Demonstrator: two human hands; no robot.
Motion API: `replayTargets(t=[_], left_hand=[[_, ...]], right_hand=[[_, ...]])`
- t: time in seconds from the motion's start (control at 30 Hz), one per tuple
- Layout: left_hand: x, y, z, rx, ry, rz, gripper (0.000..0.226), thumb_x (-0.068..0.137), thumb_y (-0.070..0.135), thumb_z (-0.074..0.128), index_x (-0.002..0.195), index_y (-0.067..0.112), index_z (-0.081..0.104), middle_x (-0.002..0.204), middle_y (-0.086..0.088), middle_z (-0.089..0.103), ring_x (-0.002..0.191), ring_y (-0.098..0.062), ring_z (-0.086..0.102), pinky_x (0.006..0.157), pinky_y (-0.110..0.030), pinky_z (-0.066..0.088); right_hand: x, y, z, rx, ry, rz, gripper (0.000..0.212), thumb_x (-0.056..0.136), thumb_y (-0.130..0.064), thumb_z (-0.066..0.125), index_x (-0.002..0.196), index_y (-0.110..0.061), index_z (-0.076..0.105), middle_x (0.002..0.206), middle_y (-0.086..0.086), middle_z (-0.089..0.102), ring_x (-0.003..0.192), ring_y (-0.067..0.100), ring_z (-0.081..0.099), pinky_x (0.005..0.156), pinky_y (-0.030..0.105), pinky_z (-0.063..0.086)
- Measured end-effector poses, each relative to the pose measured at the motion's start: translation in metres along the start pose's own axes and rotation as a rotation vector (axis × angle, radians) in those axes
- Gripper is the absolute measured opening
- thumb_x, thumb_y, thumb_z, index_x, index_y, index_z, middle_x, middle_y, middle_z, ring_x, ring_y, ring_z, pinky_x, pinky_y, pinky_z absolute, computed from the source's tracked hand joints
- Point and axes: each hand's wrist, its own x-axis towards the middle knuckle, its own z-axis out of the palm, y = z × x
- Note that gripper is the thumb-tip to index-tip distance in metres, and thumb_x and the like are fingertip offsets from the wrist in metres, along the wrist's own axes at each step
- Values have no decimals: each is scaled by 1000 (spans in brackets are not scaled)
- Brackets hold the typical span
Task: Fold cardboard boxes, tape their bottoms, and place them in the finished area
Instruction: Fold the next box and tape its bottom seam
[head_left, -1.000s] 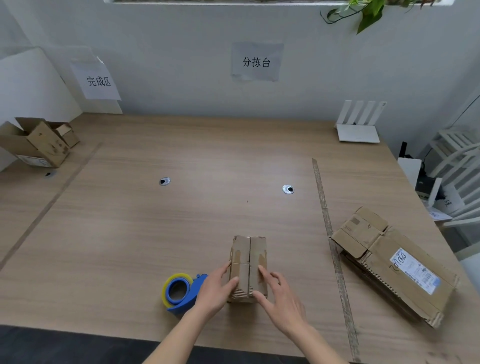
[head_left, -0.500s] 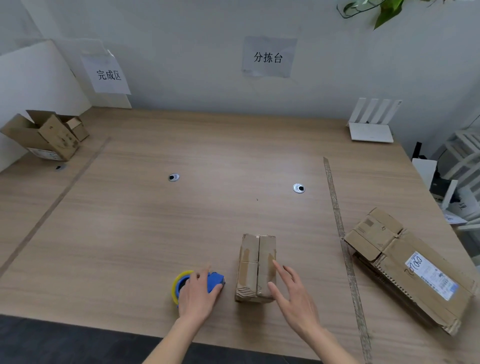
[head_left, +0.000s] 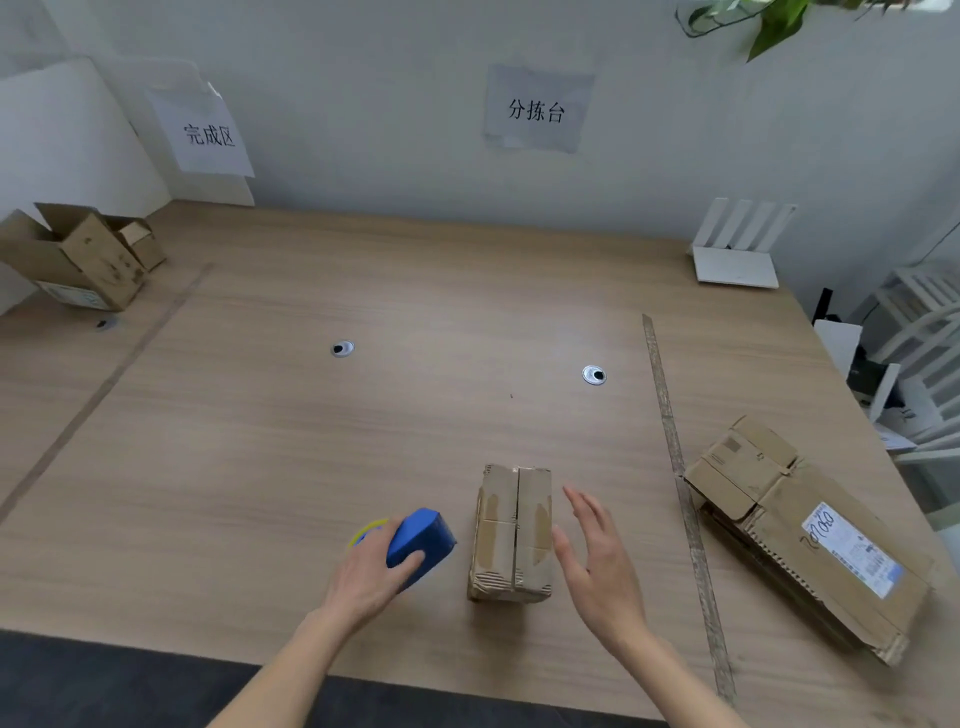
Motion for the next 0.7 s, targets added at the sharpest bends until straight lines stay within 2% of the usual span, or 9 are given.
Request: replayTargets(t=[0.1, 0.13, 0.2, 0.3, 0.4, 0.47, 0.57, 0.7], left_hand=[[-2, 24, -40, -75, 44, 160, 52, 77, 75, 62, 123, 51, 51, 106, 27, 63, 90, 1, 62, 78, -30, 53], [-4, 33, -53, -76, 45, 204, 52, 77, 73, 64, 122, 51, 52, 107, 29, 63, 91, 2, 62, 79, -31, 53], [-8, 52, -76, -45, 56, 302, 51, 78, 68, 67, 124, 51, 52, 112, 30, 62, 95, 2, 62, 83, -32, 53], [-16, 72, -103, -1, 74, 424, 50, 80, 63, 68, 126, 50, 52, 117, 27, 61, 98, 0, 61, 87, -35, 51], [-25, 85, -124, 54, 91, 487, 51, 81, 61, 66, 128, 48, 54, 117, 26, 61, 100, -3, 60, 89, -37, 50], [-31, 90, -133, 74, 99, 528, 51, 82, 60, 66, 130, 46, 55, 119, 26, 60, 106, -1, 59, 94, -36, 48], [-38, 94, -142, 85, 107, 550, 52, 82, 61, 65, 130, 43, 56, 122, 28, 59, 113, 4, 55, 99, -35, 45], [-41, 98, -144, 134, 94, 560, 54, 82, 64, 63, 131, 43, 56, 123, 26, 61, 113, 4, 56, 99, -32, 44]], right_hand=[[22, -41, 7, 136, -186, -20, 51, 102, -36, 53, 151, -31, 40, 150, -20, 39, 140, 0, 36, 115, 29, 35], [28, -55, 9, 202, -276, 3, 50, 103, -34, 54, 151, -32, 39, 150, -19, 39, 140, 4, 38, 115, 30, 37], [38, -80, 10, 312, -380, 40, 48, 104, -29, 53, 150, -32, 39, 147, -18, 43, 137, 6, 43, 109, 24, 40], [53, -112, 4, 409, -416, 46, 43, 105, -19, 52, 147, -26, 46, 141, -9, 54, 128, 7, 52, 101, 18, 43], [57, -135, -2, 423, -448, 22, 33, 103, -15, 55, 136, -17, 60, 126, 0, 67, 113, 11, 64, 100, 27, 52], [55, -143, -4, 409, -397, 10, 25, 100, -13, 60, 122, -11, 70, 112, 6, 74, 100, 17, 70, 93, 32, 57], [52, -145, -7, 411, -329, -2, 15, 94, -10, 68, 104, -6, 78, 95, 13, 77, 79, 13, 69, 82, 32, 60], [48, -143, -8, 465, -315, 23, 7, 93, -15, 71, 92, -12, 77, 90, 13, 77, 75, 11, 69, 78, 29, 61]])
